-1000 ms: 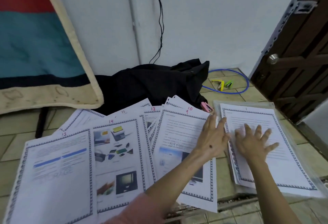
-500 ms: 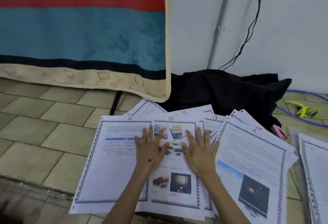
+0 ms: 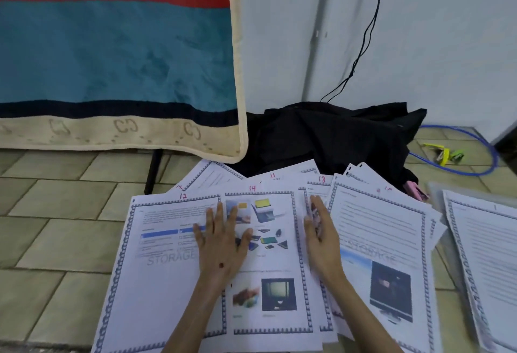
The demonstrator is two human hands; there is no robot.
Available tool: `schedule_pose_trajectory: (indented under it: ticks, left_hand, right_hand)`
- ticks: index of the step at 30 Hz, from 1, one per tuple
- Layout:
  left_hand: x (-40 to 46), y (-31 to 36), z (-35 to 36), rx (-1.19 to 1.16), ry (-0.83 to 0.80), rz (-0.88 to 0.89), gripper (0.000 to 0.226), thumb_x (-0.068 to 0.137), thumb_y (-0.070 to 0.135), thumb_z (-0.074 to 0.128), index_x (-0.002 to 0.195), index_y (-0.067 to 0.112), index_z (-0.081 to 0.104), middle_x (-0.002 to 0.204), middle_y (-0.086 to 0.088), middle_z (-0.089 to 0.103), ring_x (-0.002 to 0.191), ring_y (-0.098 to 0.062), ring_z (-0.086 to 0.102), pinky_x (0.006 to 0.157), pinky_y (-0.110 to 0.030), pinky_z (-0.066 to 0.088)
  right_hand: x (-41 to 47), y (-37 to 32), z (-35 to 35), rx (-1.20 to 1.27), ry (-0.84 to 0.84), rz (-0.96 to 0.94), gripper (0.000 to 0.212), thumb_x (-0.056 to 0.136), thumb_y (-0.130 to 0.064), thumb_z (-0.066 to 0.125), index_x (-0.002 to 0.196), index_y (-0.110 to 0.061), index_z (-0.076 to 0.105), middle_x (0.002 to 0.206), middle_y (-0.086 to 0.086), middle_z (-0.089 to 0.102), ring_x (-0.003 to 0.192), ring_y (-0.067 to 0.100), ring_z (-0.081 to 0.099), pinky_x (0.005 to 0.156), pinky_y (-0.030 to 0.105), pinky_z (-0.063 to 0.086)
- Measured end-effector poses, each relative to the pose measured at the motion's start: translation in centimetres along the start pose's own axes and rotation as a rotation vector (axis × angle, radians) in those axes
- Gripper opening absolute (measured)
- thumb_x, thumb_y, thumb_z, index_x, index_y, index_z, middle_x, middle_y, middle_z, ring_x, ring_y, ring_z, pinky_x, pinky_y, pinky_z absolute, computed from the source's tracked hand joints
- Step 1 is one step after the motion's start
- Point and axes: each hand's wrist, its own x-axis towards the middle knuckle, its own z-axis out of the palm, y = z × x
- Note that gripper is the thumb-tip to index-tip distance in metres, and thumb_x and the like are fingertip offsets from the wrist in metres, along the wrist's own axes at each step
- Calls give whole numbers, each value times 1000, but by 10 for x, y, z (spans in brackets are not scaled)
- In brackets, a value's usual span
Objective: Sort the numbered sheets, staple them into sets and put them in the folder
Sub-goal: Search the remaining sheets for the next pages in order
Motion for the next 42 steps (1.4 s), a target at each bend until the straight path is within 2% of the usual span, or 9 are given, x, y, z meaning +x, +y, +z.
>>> schedule_pose_trajectory:
  ticks: [3, 6, 8, 11, 19, 25, 29, 35, 42]
  left_hand:
    - [5, 3, -13, -41, -90, -42, 82, 79, 76, 16, 148, 32, 10, 158, -3, -14, 145, -25, -15, 113, -53, -11]
    - [7, 21, -24, -25, 33, -44, 59, 91, 46, 48, 143, 25, 30, 158, -8, -6, 145, -28, -11, 113, -57, -4]
    - [7, 50, -29, -215, 141, 41, 44, 92, 26, 53, 134, 16, 46, 155, -11, 17, 142, -26, 16, 114, -41, 17]
    - [11, 108, -28, -578, -91, 106, 35, 94, 18, 51, 129, 10, 52, 136, -11, 50, 115, -17, 52, 90, -21, 40]
    - [40, 179, -5, -604, -241, 33, 39, 91, 21, 57, 127, 6, 50, 115, -4, 58, 111, -21, 54, 85, -23, 39]
    - [44, 179, -4, -725, -165, 45, 11, 87, 15, 63, 81, 22, 58, 81, 9, 59, 81, -12, 55, 79, -23, 44]
    - [42, 172, 0, -778, -159, 138, 29, 84, 3, 65, 70, 28, 58, 78, 15, 63, 72, 3, 61, 74, -15, 49]
    - [37, 155, 11, -748, -155, 346, 54, 82, -18, 53, 73, 35, 63, 83, 30, 65, 87, 21, 58, 82, -8, 49]
    - [58, 169, 2, -849, -317, 250, 40, 90, -6, 49, 125, 12, 56, 117, 4, 63, 111, -6, 57, 102, -26, 42]
  right_hand:
    - [3, -4, -39, 128, 293, 32, 36, 94, 0, 46, 119, -26, 53, 132, 4, 55, 114, -8, 50, 100, 20, 44]
    - [6, 4, -90, -235, 469, 159, 28, 88, -14, 59, 116, -18, 61, 128, 14, 54, 121, 23, 48, 98, 39, 41]
    - [3, 9, -119, -479, 433, 437, 53, 82, -32, 67, 129, -15, 50, 140, 19, 40, 130, 37, 33, 101, 46, 33]
    - [-6, 8, -137, -523, 275, 697, 89, 75, -36, 76, 144, -13, 26, 148, 22, 26, 136, 38, 23, 105, 50, 28]
    - [-13, 33, -146, -187, 398, 500, 106, 60, -3, 84, 146, -20, 24, 136, 17, 44, 126, 34, 42, 102, 48, 38]
    - [-17, 48, -158, 47, 447, 454, 73, 73, 7, 71, 136, -16, 42, 98, 4, 57, 93, 20, 60, 70, 23, 49]
    - [-12, 45, -158, -176, 425, 464, 83, 74, 1, 73, 143, -19, 30, 138, 13, 38, 130, 31, 39, 104, 41, 38]
    - [6, 44, -136, -1064, 250, -75, 124, 42, 18, 65, 146, -33, 20, 151, 5, 33, 139, 32, 26, 100, 54, 35]
    - [-1, 70, -123, -714, 103, -78, 62, 88, -24, 29, 144, -38, 6, 152, -3, 33, 141, 12, 10, 116, 40, 11]
